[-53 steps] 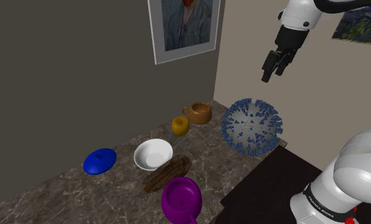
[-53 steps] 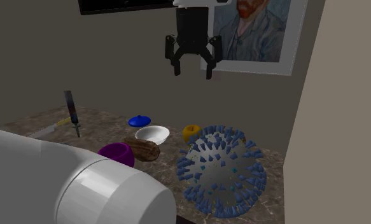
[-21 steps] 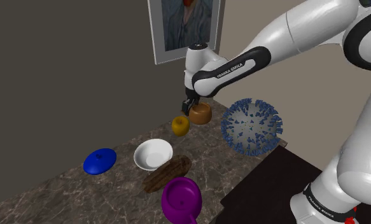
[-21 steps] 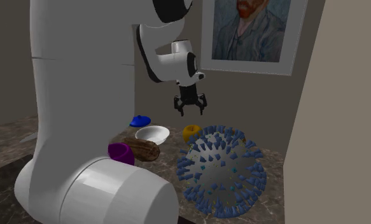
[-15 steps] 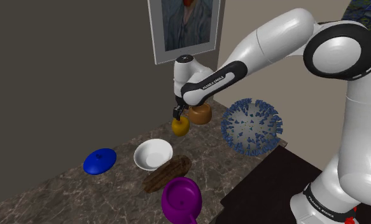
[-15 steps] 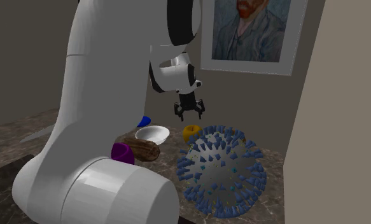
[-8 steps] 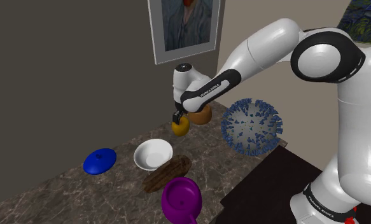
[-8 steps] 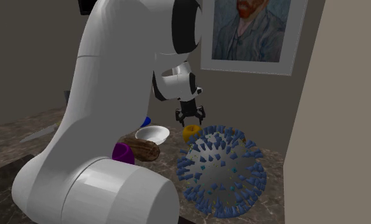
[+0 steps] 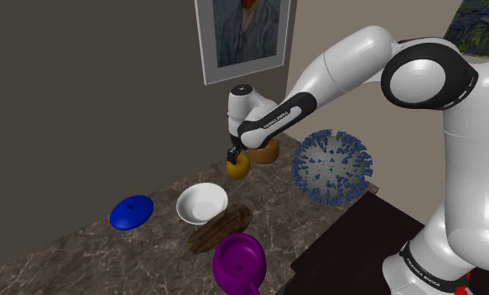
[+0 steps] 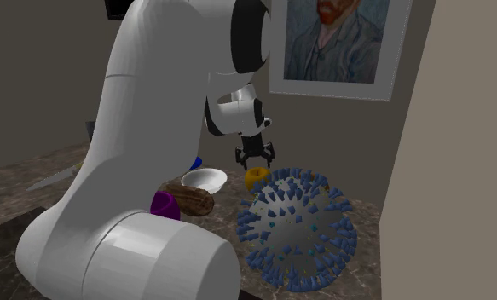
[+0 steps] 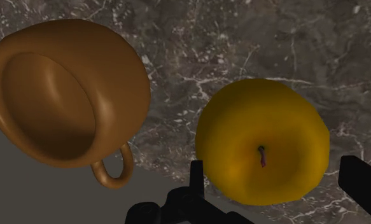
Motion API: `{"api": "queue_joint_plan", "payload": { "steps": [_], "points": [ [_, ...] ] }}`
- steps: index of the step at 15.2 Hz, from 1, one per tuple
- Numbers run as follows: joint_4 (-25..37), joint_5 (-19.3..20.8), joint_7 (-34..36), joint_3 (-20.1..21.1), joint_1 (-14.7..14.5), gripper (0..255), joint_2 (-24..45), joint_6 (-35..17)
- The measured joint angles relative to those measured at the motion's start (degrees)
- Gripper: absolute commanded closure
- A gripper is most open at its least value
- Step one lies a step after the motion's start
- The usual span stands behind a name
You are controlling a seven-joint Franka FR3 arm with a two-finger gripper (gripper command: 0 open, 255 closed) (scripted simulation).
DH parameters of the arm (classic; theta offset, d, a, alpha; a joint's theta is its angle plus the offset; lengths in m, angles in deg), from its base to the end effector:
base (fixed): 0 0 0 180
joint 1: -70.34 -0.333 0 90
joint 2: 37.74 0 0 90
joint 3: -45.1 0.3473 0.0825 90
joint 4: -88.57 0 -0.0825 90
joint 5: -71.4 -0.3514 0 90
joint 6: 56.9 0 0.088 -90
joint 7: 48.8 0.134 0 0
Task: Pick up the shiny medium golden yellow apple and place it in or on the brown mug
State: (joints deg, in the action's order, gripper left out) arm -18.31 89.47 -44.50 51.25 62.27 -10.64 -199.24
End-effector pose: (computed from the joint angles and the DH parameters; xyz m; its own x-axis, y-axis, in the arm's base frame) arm 0.6313 0.1498 0.3020 0.9092 0.3906 0.1443 0.3668 -0.9153 0.1667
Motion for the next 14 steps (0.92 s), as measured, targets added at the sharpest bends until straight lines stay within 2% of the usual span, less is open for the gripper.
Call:
{"api": "queue_joint_plan", "payload": {
  "steps": [10,14],
  "points": [
    [0.0,0.0,0.0,0.0,0.0,255,0.0,0.0],
    [0.2,-0.6,-0.6,0.3,0.2,255,-1.4,1.6]
  ]
}}
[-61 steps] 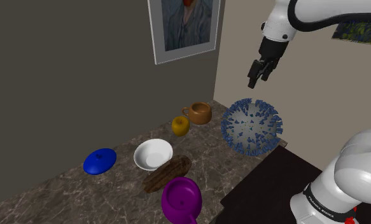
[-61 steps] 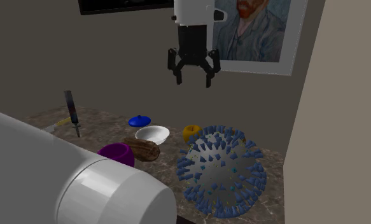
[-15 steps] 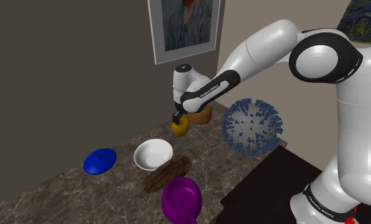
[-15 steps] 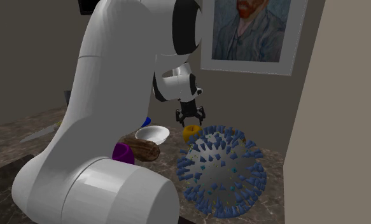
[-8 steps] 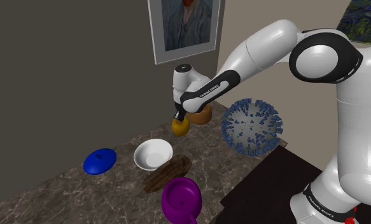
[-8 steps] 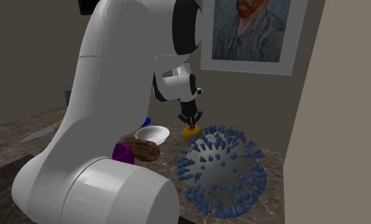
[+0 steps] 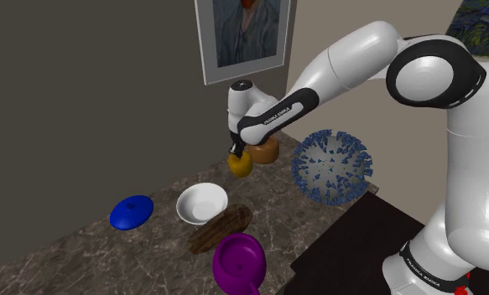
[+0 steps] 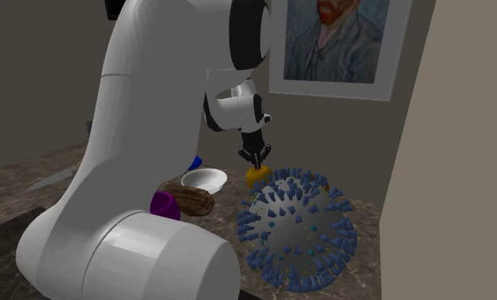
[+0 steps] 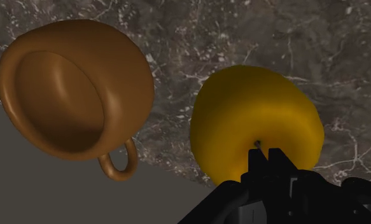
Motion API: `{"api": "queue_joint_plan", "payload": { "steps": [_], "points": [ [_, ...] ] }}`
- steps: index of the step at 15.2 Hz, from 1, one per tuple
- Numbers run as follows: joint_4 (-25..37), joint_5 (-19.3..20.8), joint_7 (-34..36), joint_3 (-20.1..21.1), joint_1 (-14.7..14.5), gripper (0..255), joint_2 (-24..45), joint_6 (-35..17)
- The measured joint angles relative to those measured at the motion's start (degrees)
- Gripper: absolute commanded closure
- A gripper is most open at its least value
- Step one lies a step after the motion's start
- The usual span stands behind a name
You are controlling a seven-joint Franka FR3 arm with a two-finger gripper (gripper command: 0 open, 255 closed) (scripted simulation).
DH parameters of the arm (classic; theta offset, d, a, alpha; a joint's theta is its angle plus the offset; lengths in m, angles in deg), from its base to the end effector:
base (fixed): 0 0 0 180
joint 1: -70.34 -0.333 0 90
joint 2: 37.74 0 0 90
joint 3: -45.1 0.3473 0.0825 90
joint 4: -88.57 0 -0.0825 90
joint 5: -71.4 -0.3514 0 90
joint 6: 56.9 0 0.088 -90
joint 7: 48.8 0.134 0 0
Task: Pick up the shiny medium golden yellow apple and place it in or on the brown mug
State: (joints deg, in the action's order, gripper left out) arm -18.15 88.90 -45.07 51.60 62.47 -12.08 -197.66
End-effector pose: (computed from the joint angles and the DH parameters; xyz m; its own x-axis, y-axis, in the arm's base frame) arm 0.6296 0.1495 0.3166 0.9092 0.3905 0.1441 0.3667 -0.9153 0.1666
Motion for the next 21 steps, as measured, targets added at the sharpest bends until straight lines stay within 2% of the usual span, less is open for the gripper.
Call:
{"api": "queue_joint_plan", "payload": {
  "steps": [21],
  "points": [
    [5.0,-3.7,-4.0,1.7,0.8,255,-8.2,12.8]
  ]
}}
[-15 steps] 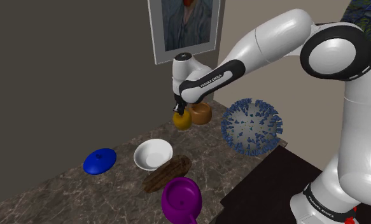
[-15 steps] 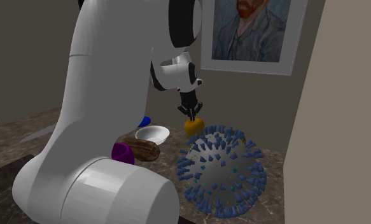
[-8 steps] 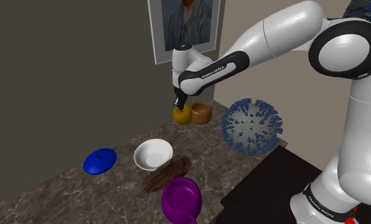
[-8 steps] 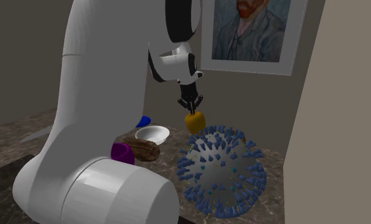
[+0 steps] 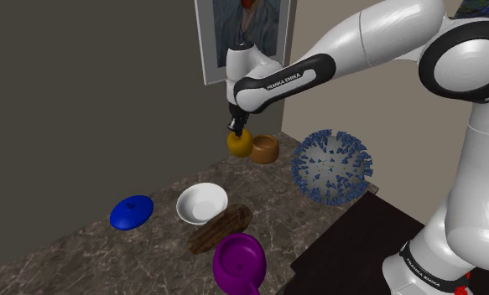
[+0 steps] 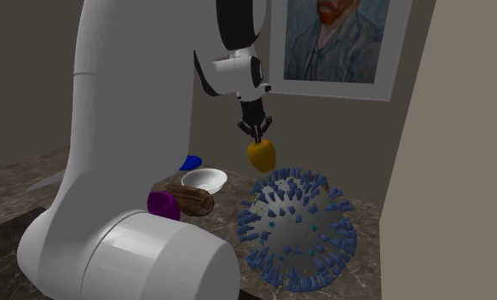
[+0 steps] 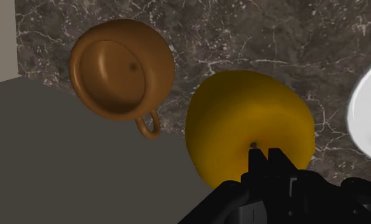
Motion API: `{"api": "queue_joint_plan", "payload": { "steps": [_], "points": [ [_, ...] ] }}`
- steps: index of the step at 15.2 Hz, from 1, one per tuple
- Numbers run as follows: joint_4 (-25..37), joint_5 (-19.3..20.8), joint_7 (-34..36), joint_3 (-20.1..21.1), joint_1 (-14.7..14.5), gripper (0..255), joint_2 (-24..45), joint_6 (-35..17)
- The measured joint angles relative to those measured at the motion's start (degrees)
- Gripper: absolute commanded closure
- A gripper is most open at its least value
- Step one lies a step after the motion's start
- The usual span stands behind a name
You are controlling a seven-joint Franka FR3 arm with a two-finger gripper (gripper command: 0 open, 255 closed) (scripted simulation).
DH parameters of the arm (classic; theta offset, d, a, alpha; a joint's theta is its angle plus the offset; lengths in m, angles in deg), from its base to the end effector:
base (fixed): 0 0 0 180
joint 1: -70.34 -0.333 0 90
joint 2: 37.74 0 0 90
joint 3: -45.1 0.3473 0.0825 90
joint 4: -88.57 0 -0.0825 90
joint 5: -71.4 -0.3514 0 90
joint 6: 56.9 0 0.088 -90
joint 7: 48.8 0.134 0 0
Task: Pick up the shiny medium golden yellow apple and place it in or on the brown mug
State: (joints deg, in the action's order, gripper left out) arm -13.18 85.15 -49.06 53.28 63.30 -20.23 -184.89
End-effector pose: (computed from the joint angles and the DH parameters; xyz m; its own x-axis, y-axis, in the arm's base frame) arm 0.6207 0.1479 0.4231 0.9091 0.3906 0.1446 0.3668 -0.9153 0.1666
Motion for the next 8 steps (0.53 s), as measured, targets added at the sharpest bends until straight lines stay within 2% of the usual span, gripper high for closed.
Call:
{"api": "queue_joint_plan", "payload": {
  "steps": [8],
  "points": [
    [3.9,-1.0,-1.3,0.3,0.1,255,-1.6,5.5]
  ]
}}
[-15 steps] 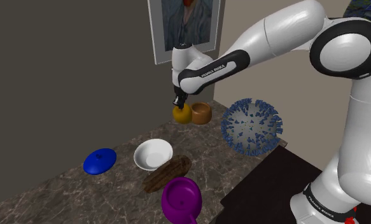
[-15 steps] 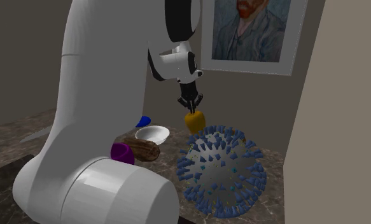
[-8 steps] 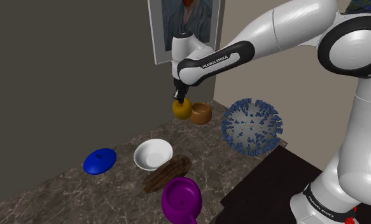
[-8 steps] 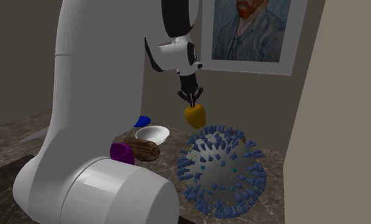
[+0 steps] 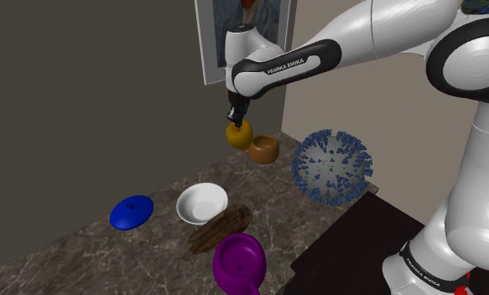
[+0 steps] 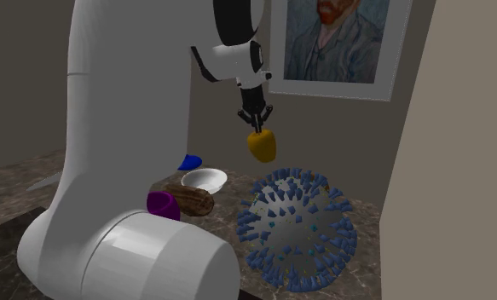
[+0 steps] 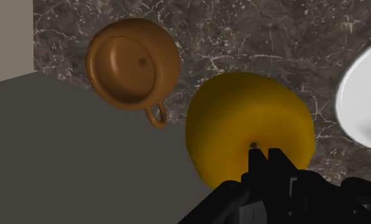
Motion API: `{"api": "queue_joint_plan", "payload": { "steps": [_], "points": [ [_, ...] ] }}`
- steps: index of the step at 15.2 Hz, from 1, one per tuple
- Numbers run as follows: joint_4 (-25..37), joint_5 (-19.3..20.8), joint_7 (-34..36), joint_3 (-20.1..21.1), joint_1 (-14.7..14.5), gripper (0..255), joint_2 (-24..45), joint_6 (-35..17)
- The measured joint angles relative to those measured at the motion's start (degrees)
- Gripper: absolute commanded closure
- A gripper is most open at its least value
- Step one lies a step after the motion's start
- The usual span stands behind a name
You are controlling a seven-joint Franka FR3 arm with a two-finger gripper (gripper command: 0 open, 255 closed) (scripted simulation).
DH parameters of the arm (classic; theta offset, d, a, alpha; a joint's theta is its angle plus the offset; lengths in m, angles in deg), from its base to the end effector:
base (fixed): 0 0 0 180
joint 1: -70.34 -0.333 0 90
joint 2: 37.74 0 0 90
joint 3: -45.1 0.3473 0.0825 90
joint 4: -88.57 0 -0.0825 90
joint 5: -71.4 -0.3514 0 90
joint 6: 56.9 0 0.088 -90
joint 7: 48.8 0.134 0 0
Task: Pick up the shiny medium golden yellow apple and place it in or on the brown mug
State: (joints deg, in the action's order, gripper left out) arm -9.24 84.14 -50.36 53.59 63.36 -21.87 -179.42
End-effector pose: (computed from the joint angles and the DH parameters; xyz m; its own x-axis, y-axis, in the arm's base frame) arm 0.6201 0.1475 0.4627 0.9092 0.3905 0.1446 0.3667 -0.9153 0.1667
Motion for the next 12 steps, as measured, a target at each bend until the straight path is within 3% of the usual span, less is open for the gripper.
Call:
{"api": "queue_joint_plan", "payload": {
  "steps": [7,12],
  "points": [
    [4.6,-2.3,-8.0,-1.9,4.5,255,0.0,3.5],
    [12.4,-3.9,-14.5,-3.4,8.1,255,2.9,7.6]
  ]
}}
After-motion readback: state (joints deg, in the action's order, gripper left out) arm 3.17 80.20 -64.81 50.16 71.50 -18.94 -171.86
